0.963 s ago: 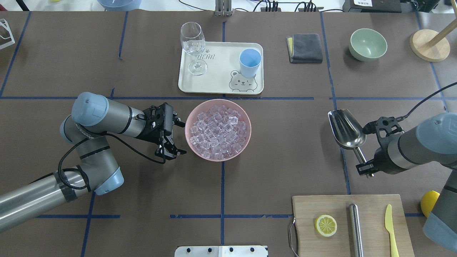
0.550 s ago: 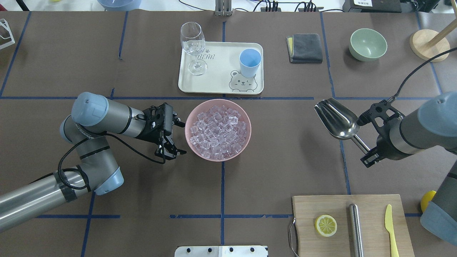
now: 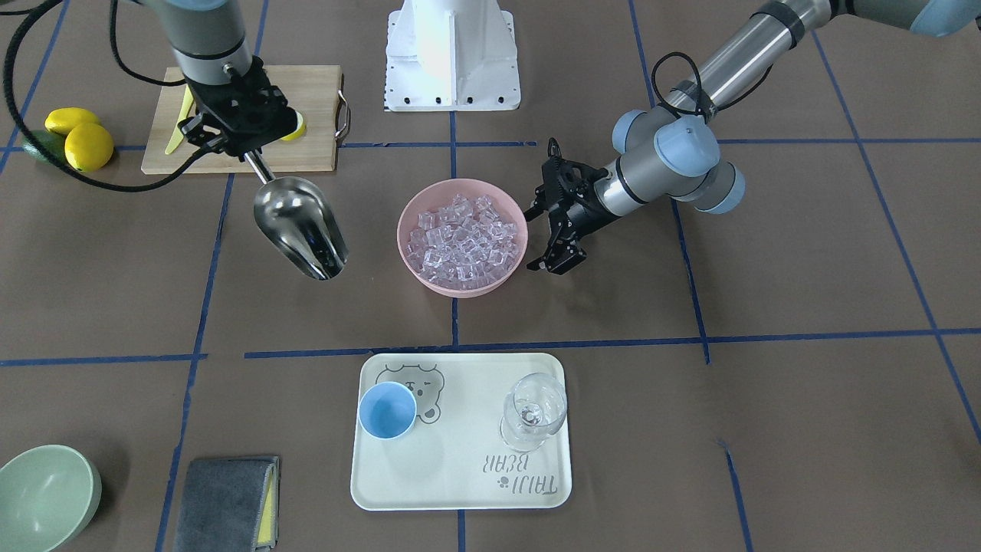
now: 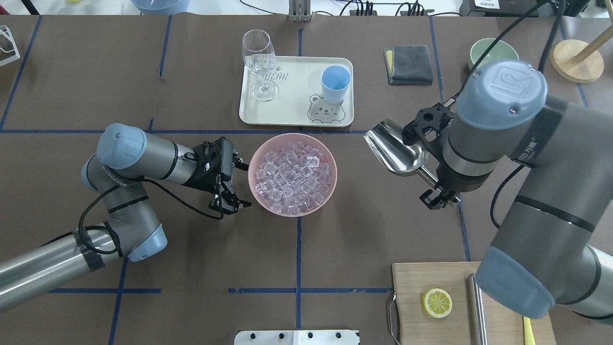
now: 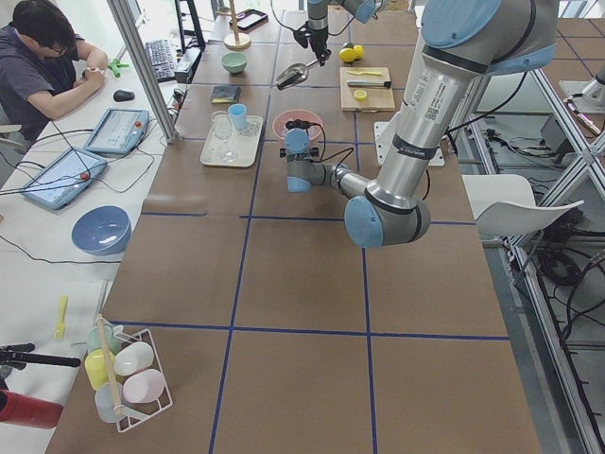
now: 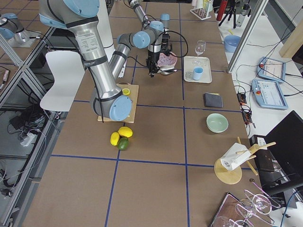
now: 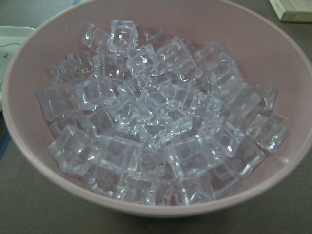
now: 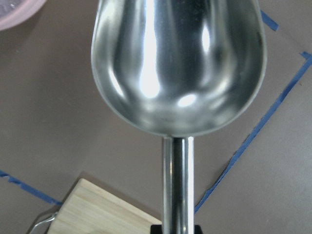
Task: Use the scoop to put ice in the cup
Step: 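Carry the scoop with the right gripper over the pink bowl, then dip the scoop into the ice cubes while the left gripper tilts the bowl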
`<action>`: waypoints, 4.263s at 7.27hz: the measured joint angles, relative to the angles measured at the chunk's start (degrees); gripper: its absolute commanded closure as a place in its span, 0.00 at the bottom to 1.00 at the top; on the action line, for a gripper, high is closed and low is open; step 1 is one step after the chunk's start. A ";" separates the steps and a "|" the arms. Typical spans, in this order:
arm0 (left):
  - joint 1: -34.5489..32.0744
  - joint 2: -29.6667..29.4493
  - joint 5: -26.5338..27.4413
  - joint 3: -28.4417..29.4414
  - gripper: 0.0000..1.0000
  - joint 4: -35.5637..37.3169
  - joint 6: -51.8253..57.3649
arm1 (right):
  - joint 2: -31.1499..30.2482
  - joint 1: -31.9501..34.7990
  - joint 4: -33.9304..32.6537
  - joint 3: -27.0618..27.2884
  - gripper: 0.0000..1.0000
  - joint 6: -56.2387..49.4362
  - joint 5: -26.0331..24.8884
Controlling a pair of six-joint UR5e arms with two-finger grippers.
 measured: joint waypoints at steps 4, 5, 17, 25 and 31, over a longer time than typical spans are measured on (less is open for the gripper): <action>0.00 -0.04 -0.01 -0.09 0.00 -0.08 -0.60 | 14.03 -4.11 -16.46 -4.39 1.00 -2.08 -1.29; 0.00 -0.04 -0.01 -0.10 0.00 -0.13 -0.80 | 17.51 -5.07 -21.03 -6.57 1.00 -3.90 -2.76; 0.00 0.05 -0.01 -0.08 0.00 -0.35 -1.36 | 37.91 -5.83 -36.37 -37.54 1.00 -25.58 -6.76; 0.00 0.00 0.05 -0.09 0.00 -0.79 -1.34 | 35.93 -6.18 -22.90 -44.30 1.00 -24.91 -7.31; -0.03 -0.04 0.08 -0.08 0.00 -0.83 -1.37 | 31.72 -8.43 -11.67 -42.56 1.00 -24.78 -10.19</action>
